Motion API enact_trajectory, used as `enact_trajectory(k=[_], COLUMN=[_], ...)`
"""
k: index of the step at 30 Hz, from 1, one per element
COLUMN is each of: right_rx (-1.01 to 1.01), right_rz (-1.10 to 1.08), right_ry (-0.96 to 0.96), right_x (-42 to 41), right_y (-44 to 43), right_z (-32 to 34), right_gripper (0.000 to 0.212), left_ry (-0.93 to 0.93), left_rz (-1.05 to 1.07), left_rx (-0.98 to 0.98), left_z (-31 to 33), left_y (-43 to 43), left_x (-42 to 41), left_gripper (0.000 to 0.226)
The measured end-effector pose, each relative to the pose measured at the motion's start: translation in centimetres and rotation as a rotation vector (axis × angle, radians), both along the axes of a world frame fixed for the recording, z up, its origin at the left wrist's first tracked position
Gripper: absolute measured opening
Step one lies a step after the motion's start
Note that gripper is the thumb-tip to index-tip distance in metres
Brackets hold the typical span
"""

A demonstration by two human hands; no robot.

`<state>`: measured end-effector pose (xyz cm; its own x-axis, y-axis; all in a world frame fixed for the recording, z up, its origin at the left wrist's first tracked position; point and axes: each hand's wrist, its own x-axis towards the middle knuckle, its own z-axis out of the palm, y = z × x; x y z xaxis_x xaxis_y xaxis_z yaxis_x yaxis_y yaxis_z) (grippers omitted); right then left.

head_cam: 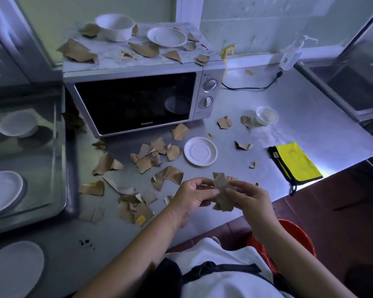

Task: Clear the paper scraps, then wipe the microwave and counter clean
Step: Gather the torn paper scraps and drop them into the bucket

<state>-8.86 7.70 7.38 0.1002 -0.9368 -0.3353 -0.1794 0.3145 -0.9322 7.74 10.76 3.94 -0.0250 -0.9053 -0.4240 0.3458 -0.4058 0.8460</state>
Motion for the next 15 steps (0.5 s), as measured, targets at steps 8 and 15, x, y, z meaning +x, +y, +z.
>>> enact_trajectory(k=[8,15], right_rx=[0.185,0.206], right_rz=[0.176,0.175], right_ry=[-0.052,-0.104], right_x=[2.6,3.4], right_y=[0.8,1.4], right_z=[-0.1,-0.3], right_gripper=[0.017,0.016], left_ry=[0.080,0.081], left_rz=[0.109,0.086], left_rx=[0.027,0.012], left_z=[-0.6,-1.2], left_y=[2.1,3.1], left_x=[3.3,3.5], left_gripper=[0.021,0.026])
